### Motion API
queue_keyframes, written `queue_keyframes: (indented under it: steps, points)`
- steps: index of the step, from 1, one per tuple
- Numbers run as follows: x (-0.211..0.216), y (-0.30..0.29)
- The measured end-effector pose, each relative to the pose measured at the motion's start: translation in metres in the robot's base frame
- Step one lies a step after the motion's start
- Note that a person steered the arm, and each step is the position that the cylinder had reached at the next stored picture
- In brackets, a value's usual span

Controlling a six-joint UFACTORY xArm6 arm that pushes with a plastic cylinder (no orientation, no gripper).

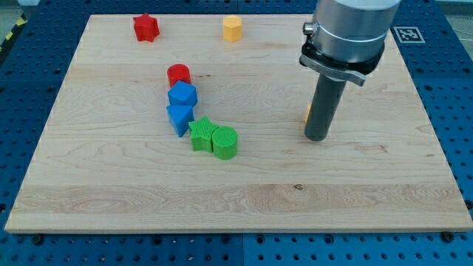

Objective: Put the heart parallel to red circle

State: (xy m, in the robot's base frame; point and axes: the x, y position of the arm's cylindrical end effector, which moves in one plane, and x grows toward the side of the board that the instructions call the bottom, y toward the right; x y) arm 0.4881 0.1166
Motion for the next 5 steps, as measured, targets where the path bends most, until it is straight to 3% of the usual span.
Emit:
queue_keyframes:
  steps: [3,5]
  points:
    - [-0.051,0.001]
    - [-0.057,0.014]
